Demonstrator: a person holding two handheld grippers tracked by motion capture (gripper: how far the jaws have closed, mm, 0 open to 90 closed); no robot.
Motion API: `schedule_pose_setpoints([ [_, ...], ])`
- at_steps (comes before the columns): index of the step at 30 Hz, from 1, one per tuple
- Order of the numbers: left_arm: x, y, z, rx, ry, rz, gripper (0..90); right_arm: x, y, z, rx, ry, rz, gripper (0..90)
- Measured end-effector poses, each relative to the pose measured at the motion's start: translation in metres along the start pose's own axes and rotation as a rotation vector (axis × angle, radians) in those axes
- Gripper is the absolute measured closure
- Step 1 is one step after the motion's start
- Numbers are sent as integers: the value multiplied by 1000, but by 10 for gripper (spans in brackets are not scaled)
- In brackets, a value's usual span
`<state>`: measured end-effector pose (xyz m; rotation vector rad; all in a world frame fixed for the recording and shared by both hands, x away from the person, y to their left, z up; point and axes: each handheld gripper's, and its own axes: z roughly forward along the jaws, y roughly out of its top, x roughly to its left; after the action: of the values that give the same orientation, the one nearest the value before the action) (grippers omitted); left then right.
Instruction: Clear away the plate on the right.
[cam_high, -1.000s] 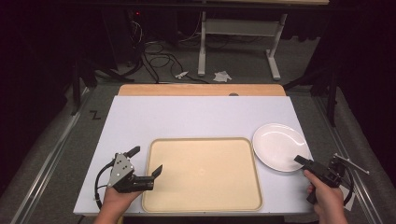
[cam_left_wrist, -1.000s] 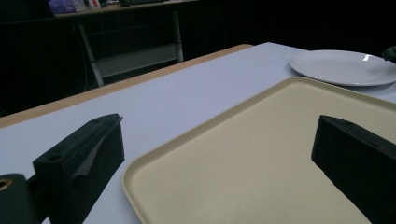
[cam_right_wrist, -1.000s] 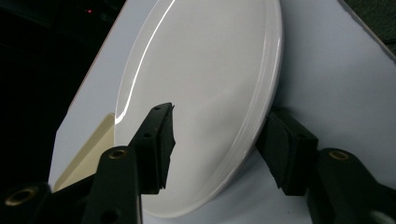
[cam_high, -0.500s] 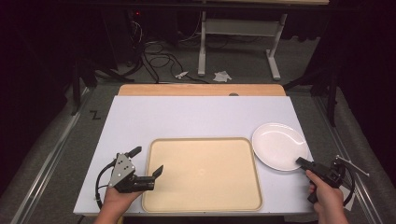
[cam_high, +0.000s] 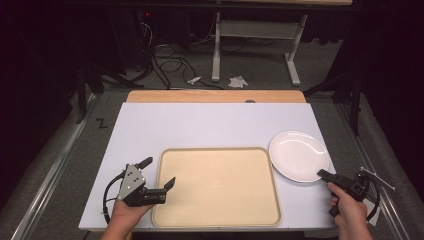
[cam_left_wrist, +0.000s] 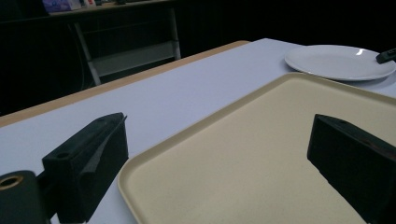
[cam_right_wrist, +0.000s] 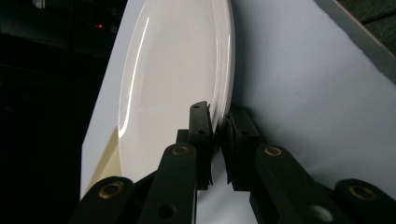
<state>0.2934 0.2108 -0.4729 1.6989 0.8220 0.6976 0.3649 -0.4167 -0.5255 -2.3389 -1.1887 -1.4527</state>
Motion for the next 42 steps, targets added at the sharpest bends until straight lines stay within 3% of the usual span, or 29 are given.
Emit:
schedule_pose_setpoints([
  [5, 1, 0, 0, 0, 2, -1, 61, -5, 3, -5, -28, 61, 58, 892],
  [15, -1, 1, -1, -3, -3, -1, 61, -2, 4, -16, -79, 48, 53, 888],
  [23, 0, 1, -1, -5, -2, -2, 61, 0, 6, -23, -103, 79, 51, 887],
  [30, 0, 1, -1, -11, 11, -3, 61, 8, 5, -25, -98, 128, 27, 887],
  [42, 3, 1, -3, -18, 50, -12, 8, 20, 2, -24, -77, 157, -24, 889],
])
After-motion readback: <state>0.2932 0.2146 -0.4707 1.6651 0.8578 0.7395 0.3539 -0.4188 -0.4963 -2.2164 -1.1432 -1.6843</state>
